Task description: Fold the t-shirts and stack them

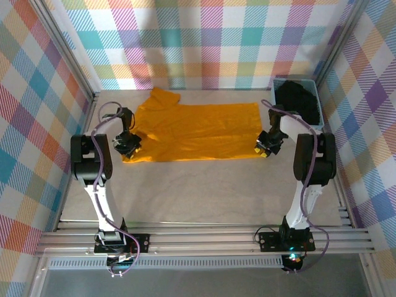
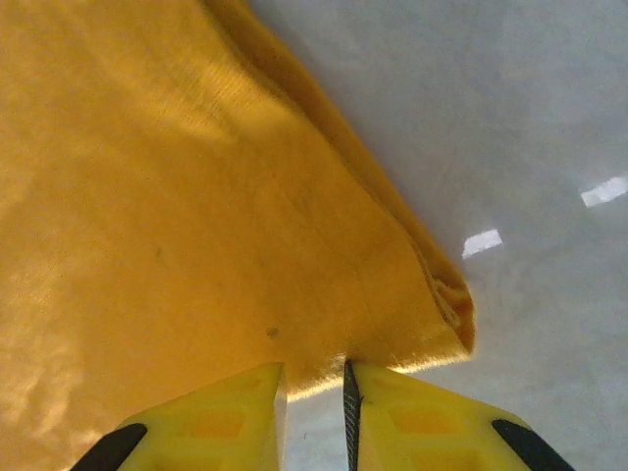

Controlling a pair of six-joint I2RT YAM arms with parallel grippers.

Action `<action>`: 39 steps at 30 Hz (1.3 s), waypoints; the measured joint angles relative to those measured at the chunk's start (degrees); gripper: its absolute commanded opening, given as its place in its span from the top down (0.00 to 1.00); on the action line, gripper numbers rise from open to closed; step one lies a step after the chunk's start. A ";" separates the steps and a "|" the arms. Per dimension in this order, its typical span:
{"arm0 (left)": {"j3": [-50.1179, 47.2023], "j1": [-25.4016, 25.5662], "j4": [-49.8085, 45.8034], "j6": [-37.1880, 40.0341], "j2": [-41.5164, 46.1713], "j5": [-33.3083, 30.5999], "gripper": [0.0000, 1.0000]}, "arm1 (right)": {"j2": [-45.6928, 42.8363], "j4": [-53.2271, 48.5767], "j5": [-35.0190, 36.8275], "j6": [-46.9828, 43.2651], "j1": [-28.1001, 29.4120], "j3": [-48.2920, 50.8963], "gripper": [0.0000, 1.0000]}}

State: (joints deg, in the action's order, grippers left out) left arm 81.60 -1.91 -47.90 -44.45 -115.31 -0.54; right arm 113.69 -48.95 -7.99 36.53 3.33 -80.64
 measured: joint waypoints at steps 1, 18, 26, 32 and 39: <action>-0.11 -0.09 -0.04 -0.83 0.20 -0.42 0.78 | 1.05 -0.28 0.04 -0.07 0.11 -0.63 0.76; -18.45 -2.19 -3.78 -6.49 14.12 -4.66 0.57 | -11.37 -6.03 0.55 -1.42 4.20 15.93 0.61; 2.71 12.74 -8.20 -3.67 15.67 -13.51 0.67 | -21.46 5.01 -6.86 -2.71 6.36 12.11 0.53; 15.93 22.97 -6.12 4.81 1.60 -12.35 0.66 | -21.09 17.51 -19.23 -2.54 7.58 9.40 0.52; 16.39 22.82 -5.84 11.69 -9.14 -9.44 0.63 | -20.85 27.50 -29.53 0.39 7.63 9.49 0.51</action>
State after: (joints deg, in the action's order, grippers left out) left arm 98.00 20.91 -53.74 -32.75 -124.44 -9.98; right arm 92.84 -21.45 -37.52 36.93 10.96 -71.16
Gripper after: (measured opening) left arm 0.375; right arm 0.493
